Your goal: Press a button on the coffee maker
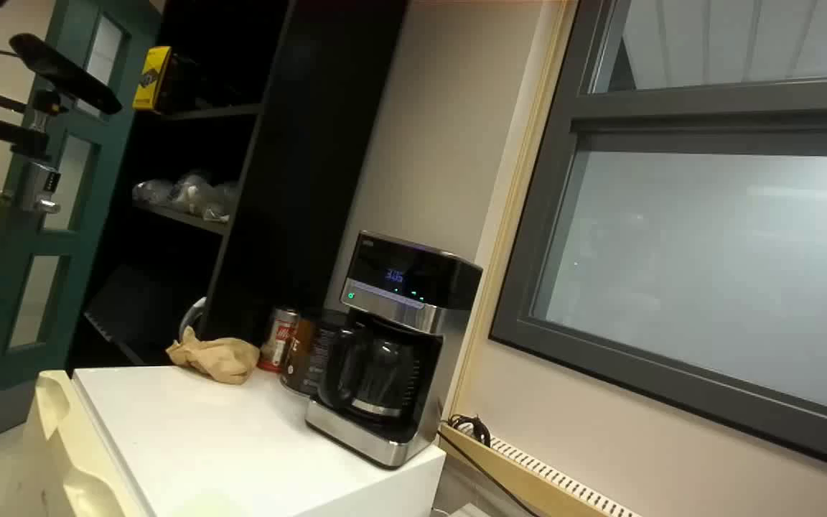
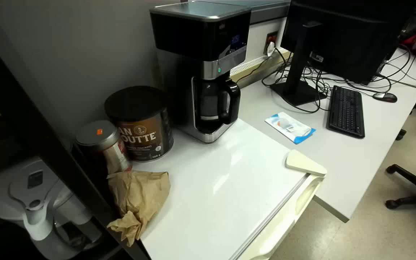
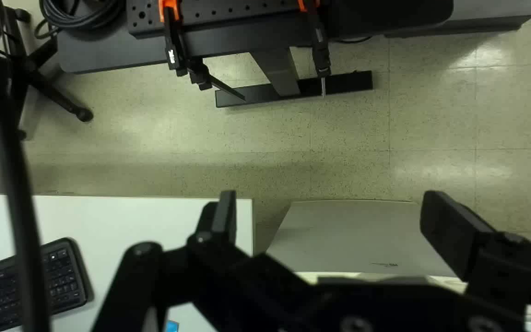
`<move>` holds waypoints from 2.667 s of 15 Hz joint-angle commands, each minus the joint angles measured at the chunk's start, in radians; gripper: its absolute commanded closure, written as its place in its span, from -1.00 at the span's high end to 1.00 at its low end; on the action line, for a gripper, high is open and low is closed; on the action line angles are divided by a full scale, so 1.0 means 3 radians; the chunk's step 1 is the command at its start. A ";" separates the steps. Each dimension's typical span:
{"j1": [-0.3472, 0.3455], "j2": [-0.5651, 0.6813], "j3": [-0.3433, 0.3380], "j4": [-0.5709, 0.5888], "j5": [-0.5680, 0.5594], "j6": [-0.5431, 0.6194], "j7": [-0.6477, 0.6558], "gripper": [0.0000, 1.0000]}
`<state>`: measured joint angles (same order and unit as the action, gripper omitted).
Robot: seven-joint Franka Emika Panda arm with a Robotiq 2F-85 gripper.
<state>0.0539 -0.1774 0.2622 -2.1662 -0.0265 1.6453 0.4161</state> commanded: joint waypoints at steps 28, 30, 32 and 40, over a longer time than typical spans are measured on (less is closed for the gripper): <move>-0.0104 0.0956 -0.0716 0.0426 -0.1380 0.2473 -0.0655 -0.87; -0.0111 0.1132 -0.0784 0.0553 -0.1406 0.2788 -0.0717 -1.00; -0.0109 0.1322 -0.0849 0.0684 -0.1416 0.3134 -0.0772 -1.00; -0.0085 0.2098 -0.0980 0.1341 -0.1108 0.3815 -0.1082 -1.00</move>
<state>0.0168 0.3532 -0.0162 -1.8717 -0.4100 2.7500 0.1460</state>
